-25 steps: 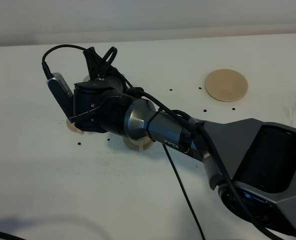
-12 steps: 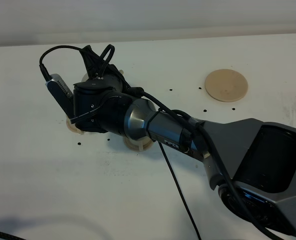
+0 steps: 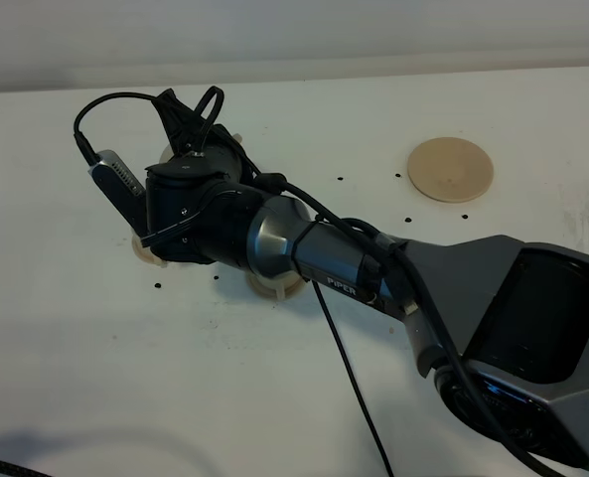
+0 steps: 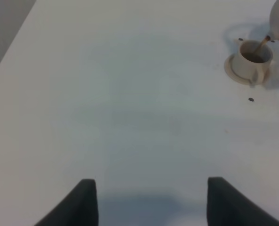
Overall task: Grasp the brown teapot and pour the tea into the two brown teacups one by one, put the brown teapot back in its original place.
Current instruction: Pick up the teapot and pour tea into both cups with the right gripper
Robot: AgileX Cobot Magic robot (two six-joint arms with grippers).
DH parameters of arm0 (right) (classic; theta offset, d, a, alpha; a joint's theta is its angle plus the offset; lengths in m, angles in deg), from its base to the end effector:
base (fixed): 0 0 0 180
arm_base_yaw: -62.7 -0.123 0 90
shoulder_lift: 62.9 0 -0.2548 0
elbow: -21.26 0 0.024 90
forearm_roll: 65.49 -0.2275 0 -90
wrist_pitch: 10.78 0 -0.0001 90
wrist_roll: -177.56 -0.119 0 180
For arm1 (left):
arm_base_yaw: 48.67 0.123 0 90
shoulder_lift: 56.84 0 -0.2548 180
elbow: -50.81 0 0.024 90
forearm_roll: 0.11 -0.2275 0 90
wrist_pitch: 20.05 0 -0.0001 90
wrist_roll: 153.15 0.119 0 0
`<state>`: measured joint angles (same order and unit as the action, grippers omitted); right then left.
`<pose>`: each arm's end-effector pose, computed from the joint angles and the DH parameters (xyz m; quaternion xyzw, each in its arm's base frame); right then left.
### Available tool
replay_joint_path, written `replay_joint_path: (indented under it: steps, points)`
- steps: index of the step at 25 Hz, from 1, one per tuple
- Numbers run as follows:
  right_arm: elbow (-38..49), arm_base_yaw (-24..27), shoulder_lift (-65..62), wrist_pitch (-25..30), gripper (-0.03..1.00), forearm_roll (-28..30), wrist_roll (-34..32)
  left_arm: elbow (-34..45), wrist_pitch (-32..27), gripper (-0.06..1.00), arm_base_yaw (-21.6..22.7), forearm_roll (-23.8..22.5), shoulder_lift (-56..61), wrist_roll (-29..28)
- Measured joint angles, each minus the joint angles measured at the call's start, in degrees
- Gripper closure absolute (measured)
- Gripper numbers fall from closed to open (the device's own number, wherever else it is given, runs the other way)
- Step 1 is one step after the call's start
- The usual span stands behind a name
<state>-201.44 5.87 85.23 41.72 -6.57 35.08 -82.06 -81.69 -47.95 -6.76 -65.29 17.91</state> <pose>0.3407 0.3733 0.1539 -0.7758 0.4202 -0.4061 0.2381 0.0273 0.0125 0.2549 -0.0748 0.8489 0.0205 0.5228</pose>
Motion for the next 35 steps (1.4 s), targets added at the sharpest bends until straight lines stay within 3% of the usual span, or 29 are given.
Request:
replay_joint_path:
  steps: [27,35]
  points:
    - [0.0,0.0,0.0,0.0,0.88,1.7,5.1,0.0,0.0,0.46,0.0,0.0,0.0,0.0]
    - [0.0,0.0,0.0,0.0,0.88,-0.1,-1.6,0.0,0.0,0.46,0.0,0.0,0.0,0.0]
